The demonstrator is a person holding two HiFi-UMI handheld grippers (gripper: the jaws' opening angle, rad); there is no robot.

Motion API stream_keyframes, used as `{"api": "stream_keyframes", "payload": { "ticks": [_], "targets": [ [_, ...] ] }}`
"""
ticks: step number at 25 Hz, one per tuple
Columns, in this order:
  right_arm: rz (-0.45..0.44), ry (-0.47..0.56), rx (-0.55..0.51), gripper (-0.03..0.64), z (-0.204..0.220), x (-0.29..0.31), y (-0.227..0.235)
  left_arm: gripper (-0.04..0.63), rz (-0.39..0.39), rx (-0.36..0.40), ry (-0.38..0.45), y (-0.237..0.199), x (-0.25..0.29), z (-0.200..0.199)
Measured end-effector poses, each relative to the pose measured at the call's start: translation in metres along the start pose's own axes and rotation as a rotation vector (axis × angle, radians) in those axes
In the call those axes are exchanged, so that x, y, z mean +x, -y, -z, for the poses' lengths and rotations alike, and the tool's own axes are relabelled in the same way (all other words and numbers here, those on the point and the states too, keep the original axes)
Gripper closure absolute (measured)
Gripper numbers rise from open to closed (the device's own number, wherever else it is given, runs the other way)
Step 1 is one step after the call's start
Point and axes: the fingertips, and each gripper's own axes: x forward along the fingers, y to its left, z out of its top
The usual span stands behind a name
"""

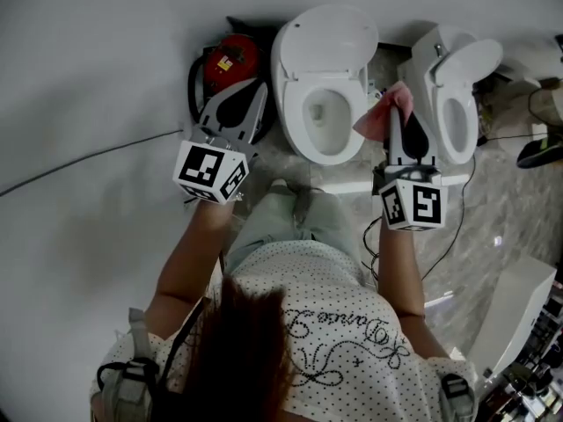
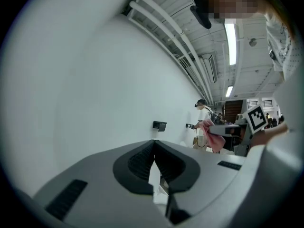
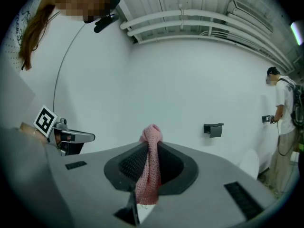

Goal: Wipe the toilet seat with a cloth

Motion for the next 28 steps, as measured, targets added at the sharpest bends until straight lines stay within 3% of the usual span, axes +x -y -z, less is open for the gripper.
{"api": "stream_keyframes", "payload": {
  "ticks": [6, 11, 19, 28],
  "targets": [
    [-0.019, -0.031, 0.079, 0.555, 0.005, 0.029, 0.016, 0.591, -0.02, -0.032, -0.03, -0.011, 0.026, 0.005],
    [-0.081, -0.021, 0.076, 0.555, 0.012, 0.064, 0.026, 0.591, -0.054, -0.021, -0.037, -0.016, 0.047, 0.013],
    [-0.212, -0.026, 0.087, 0.555, 0.021, 0.098, 0.066, 0.591, -0.194, -0.025, -0.044, -0.012, 0.082, 0.015],
    [-0.301, -0.063, 0.115, 0.555, 0.059, 0.127, 0.109, 0.591, -0.298, -0.026, -0.069, -0.005, 0.121, 0.037]
  ]
}}
